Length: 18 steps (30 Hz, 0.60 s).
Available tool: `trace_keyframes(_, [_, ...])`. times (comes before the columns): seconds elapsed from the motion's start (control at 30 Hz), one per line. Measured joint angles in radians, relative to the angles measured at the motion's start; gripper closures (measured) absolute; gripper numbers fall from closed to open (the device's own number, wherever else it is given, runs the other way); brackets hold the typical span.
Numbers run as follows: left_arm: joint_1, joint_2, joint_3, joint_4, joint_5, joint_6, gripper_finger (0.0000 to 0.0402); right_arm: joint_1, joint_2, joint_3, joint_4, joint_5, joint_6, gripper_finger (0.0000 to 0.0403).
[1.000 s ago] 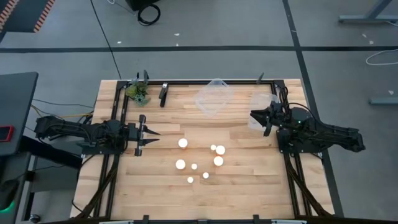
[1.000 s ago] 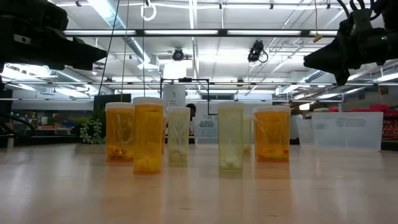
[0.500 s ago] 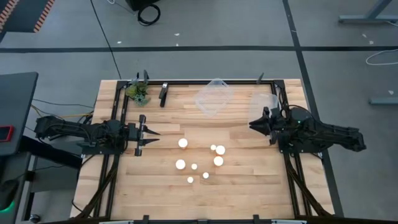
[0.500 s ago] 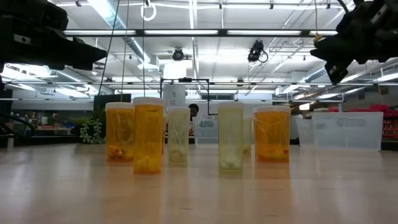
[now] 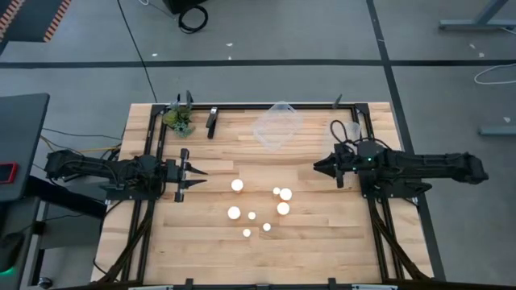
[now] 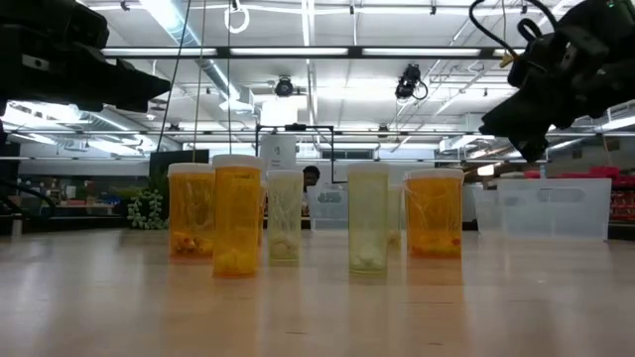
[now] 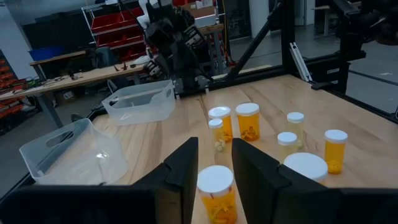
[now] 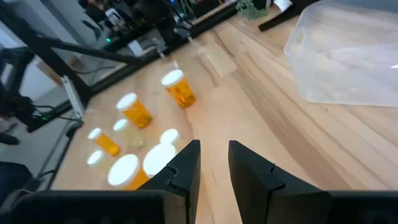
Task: Pick and place medicine bottles into bin by pill shape (circle, oval)
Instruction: Put the big orange pill bottle into the right transparent bin
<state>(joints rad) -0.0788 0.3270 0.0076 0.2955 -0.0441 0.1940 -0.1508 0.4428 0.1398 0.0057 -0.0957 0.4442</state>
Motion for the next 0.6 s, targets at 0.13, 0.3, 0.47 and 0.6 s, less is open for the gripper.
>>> trace_keyframes(0.13, [0.000,0.000,0.000,0.000,0.000,0.000,0.0294,0.059,0.102,0.000,0.079,0.074,0.001,0.0313])
trace_keyframes(0.3, [0.000,0.000,0.000,0.000,0.000,0.000,0.0294,0.120,0.201,0.000,0.155,0.119,-0.010,0.0313])
trace_keyframes(0.47, [0.000,0.000,0.000,0.000,0.000,0.000,0.0294,0.162,0.259,0.000,0.208,0.122,-0.001,0.0313])
trace_keyframes(0.6, [0.000,0.000,0.000,0.000,0.000,0.000,0.0294,0.198,0.291,0.008,0.214,0.140,0.022,0.0313])
